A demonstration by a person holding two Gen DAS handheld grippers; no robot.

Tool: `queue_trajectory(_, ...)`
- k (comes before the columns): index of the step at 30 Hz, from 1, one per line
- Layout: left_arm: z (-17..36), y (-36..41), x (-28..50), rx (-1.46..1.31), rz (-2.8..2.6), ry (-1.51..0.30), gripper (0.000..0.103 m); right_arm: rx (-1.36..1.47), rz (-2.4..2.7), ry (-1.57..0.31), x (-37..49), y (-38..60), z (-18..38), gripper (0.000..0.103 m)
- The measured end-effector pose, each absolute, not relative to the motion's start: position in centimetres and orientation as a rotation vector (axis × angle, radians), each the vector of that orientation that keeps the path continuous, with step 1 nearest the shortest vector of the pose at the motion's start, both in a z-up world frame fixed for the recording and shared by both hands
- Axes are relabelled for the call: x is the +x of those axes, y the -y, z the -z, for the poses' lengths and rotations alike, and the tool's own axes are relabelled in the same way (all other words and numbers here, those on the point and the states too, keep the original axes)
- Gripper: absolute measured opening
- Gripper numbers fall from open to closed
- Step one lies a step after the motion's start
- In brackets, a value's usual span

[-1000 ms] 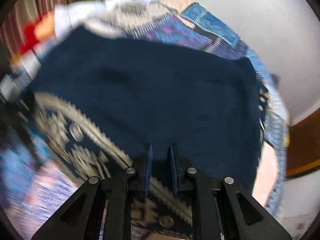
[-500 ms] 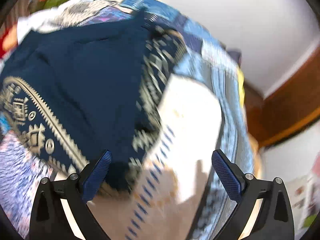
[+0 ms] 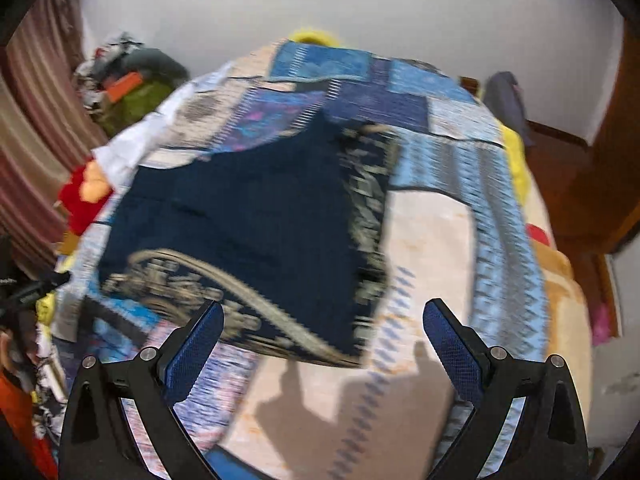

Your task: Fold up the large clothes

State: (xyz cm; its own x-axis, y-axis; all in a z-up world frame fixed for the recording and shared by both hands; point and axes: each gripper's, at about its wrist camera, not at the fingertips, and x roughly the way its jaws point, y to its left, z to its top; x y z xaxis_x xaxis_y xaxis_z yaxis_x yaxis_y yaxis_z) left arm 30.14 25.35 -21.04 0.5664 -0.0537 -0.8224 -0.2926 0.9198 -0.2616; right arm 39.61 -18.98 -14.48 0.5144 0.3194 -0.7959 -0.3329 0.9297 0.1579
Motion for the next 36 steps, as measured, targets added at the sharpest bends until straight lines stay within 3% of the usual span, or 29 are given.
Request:
queue_trajectory(7,26.5,-23.0,32.4,-0.702,-0.026,-1.022,0.096,-0.044,-0.503,-0.970,40.6,12.4,16.2,0.100)
queue_trajectory(14,32.2,-22.9,34.9,-0.984,0.046,-1.019,0.096,-0.220,-0.482,-1.100,43.8,9.0,23.1,0.100)
queue_trajectory(26,32.5,-22.0,41.1,-1.098,0.056,-0.830,0.091,-0.234,-0.627,-1.083,44.1,10.5,24.2,0.103)
queue_trajectory(27,32.3,-21.8,41.5,-1.091,0.037,-0.822,0.086,-0.226,-0.629,-1.085,44.1,10.5,24.1,0.103)
queue_trajectory(34,27.3,-20.1,42.9,-0.854,-0.124,-0.820,0.018,-0.230,-0.618,-1.093,43.8,10.4,23.3,0.102)
queue_trajectory(36,25.5,-19.1,42.9,-0.757,-0.133,-0.803,0.012,-0.220,-0.610,-1.087,43.7,10.2,22.5,0.102)
